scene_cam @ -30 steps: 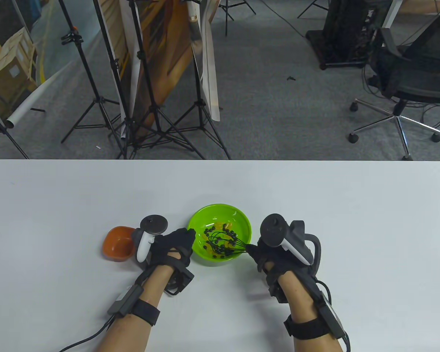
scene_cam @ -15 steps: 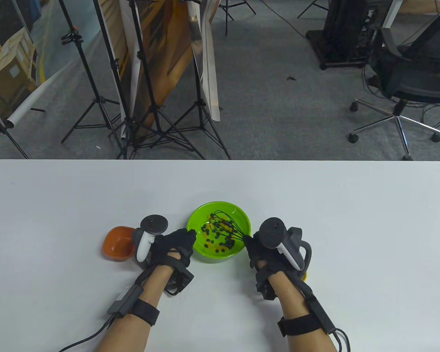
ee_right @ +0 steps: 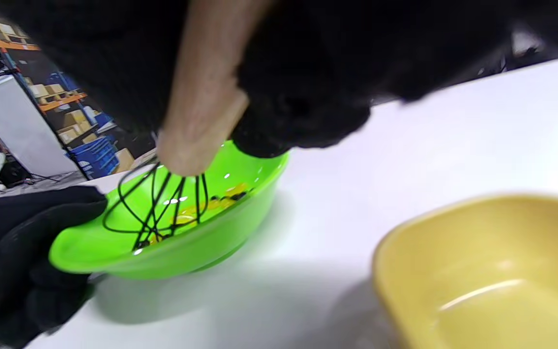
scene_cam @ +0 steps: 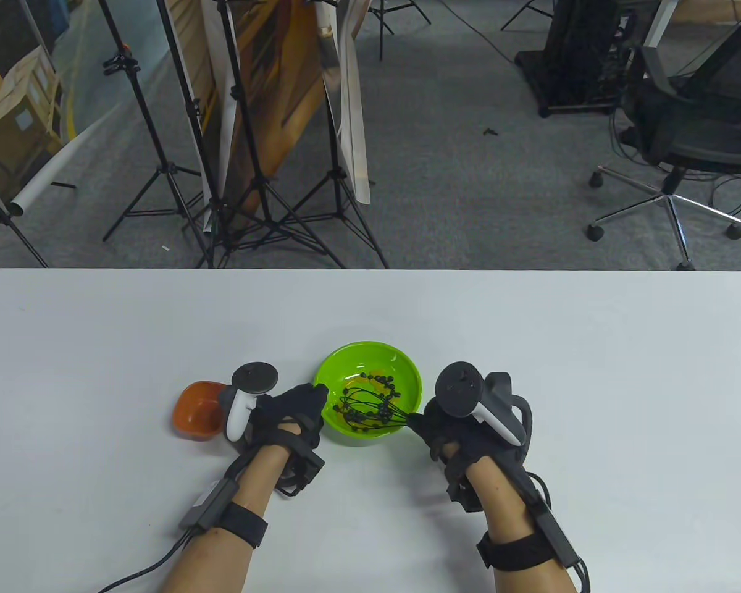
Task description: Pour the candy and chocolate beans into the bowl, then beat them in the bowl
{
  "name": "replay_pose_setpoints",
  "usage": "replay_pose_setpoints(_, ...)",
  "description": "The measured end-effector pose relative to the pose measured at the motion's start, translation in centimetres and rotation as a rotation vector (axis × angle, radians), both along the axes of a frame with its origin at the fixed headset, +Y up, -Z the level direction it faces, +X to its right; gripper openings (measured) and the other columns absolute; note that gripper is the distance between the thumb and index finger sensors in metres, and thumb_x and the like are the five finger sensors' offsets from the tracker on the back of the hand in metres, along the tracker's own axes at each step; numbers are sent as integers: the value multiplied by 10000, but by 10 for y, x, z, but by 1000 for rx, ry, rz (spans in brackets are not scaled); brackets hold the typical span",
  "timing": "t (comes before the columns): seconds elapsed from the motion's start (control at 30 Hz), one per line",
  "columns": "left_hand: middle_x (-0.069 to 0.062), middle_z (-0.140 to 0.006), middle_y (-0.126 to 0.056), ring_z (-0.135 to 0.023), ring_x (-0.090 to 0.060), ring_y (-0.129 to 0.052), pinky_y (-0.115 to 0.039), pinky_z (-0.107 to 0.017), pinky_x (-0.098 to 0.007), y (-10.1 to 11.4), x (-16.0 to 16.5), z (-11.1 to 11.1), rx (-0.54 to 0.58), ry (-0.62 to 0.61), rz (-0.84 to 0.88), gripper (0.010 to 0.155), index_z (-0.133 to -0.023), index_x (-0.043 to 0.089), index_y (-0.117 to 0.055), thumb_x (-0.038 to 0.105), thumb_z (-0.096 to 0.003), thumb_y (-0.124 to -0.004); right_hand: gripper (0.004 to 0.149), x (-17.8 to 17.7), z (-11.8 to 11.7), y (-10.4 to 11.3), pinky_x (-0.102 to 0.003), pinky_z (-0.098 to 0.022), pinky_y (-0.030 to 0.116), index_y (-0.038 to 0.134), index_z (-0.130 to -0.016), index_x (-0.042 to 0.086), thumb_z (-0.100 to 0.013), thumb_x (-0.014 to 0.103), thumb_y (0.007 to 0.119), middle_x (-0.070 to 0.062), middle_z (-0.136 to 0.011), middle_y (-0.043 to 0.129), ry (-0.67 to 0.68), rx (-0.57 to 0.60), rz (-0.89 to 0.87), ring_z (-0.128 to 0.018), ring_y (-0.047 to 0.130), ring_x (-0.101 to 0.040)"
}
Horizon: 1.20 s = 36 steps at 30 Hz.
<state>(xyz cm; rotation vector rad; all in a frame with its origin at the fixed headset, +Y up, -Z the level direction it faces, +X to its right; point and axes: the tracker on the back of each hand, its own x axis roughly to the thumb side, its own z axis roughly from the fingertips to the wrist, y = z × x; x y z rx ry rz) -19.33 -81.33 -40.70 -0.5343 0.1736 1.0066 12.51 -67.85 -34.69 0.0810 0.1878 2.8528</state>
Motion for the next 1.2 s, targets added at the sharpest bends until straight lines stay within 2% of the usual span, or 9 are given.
replay_pose_setpoints(0.13, 136, -410, -957, -309, -146, -1043, -921, -208, -274, 1, 1, 0, 9, -8, -10, 450, -671, 266, -801, 633, -454, -657, 527, 13, 1, 2, -452, -46, 867, 952, -764, 91, -453, 509, 870, -124, -400, 1016, -75, 17, -1, -59, 917, -259)
replay_pose_setpoints(0.27, 121, -394, -954, -296, -155, -1042, -918, -200, -288, 0, 1, 0, 6, -20, 10, 440, -666, 249, -809, 615, -460, -679, 542, 14, -4, -7, -431, -34, 872, 935, -771, 79, -469, 516, 830, -111, -398, 1009, -151, 46, 7, -52, 915, -235)
replay_pose_setpoints(0.33, 123, -395, -955, -295, -155, -1043, -919, -199, -286, 0, 1, 0, 4, -18, 8, 439, -665, 250, -810, 616, -459, -680, 549, 13, -8, -18, -421, -27, 873, 922, -775, 73, -475, 519, 805, -105, -399, 1004, -191, 54, -24, -47, 915, -223)
replay_pose_setpoints(0.47, 123, -396, -956, -296, -155, -1042, -917, -200, -286, 0, 2, 0, 0, -19, 10, 439, -665, 252, -811, 619, -459, -683, 565, 5, -14, -40, -410, -7, 873, 912, -771, 63, -478, 525, 771, -99, -386, 1004, -176, 45, -174, -32, 915, -210)
replay_pose_setpoints(0.57, 130, -396, -955, -297, -152, -1041, -916, -200, -282, 0, 2, 0, 3, -20, -2, 441, -664, 261, -809, 626, -458, -673, 561, -10, -15, -49, -417, -14, 873, 909, -780, 74, -475, 523, 767, -99, -394, 1003, -98, 26, -202, -40, 917, -215)
replay_pose_setpoints(0.83, 138, -399, -953, -298, -144, -1044, -920, -201, -277, 0, 2, 0, -2, -15, 4, 452, -666, 265, -803, 631, -453, -645, 535, -6, -6, -25, -443, -16, 859, 951, -755, 74, -460, 508, 849, -126, -382, 1016, 10, -78, -152, -29, 911, -250)
replay_pose_setpoints(1.0, 132, -399, -954, -301, -149, -1042, -918, -203, -280, 0, 2, 0, -3, -19, 9, 449, -663, 264, -808, 629, -454, -652, 529, 9, 1, -3, -449, -43, 866, 977, -728, 92, -409, 512, 933, -128, -395, 1027, -37, -3, -32, -48, 916, -266)
replay_pose_setpoints(1.2, 135, -398, -955, -303, -148, -1043, -919, -205, -281, 0, 6, -1, 3, -44, -1, 444, -664, 264, -805, 627, -453, -660, 527, 13, 0, 2, -453, -58, 866, 971, -734, 95, -406, 506, 941, -128, -413, 1024, -112, 58, 4, -64, 916, -270)
